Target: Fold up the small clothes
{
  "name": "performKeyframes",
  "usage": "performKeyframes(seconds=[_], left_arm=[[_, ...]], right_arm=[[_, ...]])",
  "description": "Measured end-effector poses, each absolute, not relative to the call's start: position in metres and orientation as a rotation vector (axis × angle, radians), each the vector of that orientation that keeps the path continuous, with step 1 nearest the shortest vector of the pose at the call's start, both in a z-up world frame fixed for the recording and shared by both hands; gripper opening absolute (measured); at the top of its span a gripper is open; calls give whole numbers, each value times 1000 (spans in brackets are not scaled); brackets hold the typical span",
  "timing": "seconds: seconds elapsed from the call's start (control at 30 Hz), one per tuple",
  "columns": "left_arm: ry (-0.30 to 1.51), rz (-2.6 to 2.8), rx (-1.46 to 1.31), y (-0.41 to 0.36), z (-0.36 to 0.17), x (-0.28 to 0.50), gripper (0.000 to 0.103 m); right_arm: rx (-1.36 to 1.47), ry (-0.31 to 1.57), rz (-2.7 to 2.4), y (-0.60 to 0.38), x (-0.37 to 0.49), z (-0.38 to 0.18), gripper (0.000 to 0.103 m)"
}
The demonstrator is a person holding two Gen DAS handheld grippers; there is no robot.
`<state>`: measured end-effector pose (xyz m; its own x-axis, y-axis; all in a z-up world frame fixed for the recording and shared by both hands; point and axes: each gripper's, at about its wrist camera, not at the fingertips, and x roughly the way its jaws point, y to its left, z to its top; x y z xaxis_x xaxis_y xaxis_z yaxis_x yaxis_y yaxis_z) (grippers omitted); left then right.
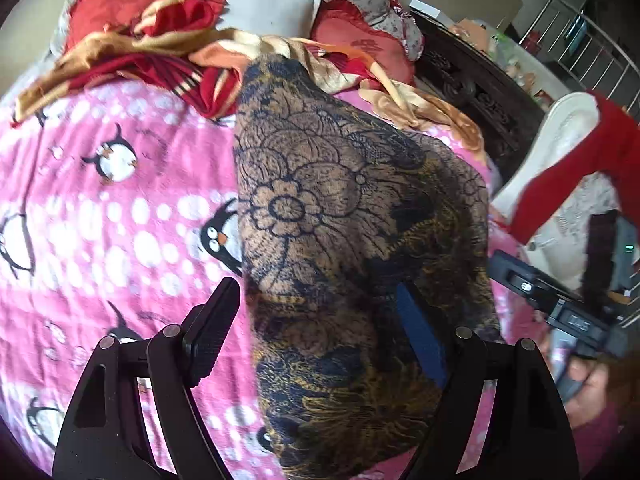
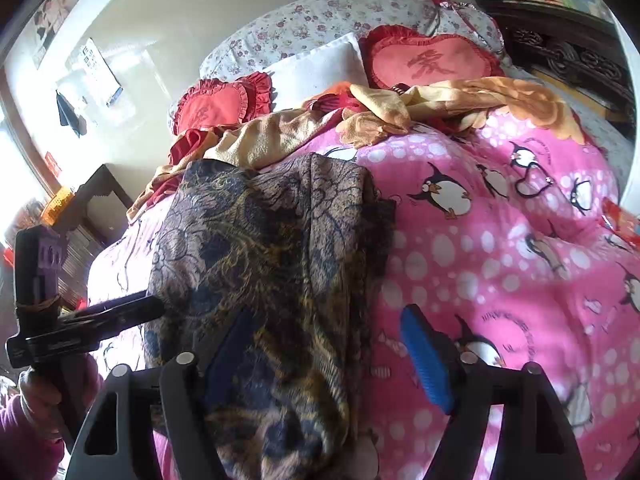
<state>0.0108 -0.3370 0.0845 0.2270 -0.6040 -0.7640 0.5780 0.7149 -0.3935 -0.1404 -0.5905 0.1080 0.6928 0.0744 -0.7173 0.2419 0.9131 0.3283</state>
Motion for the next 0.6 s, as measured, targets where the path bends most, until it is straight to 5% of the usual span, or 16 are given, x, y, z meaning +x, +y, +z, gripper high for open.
performKeyframes(seconds=[0.37,0.47,0.53,0.6], left_arm=[[1141,-835,-159,-338,48,20,80],[1133,-893,-146,-344,51,19,76],[1136,-884,-119,-346,54,20,61],[1138,-887,-130,-342,60,19,41]], right_arm=[[557,829,32,-603,-102,74,79],[561,832,18,-603,-100,77,64],[536,822,29,-598,-103,86,40],[521,823,40,-590,-104,96,31]])
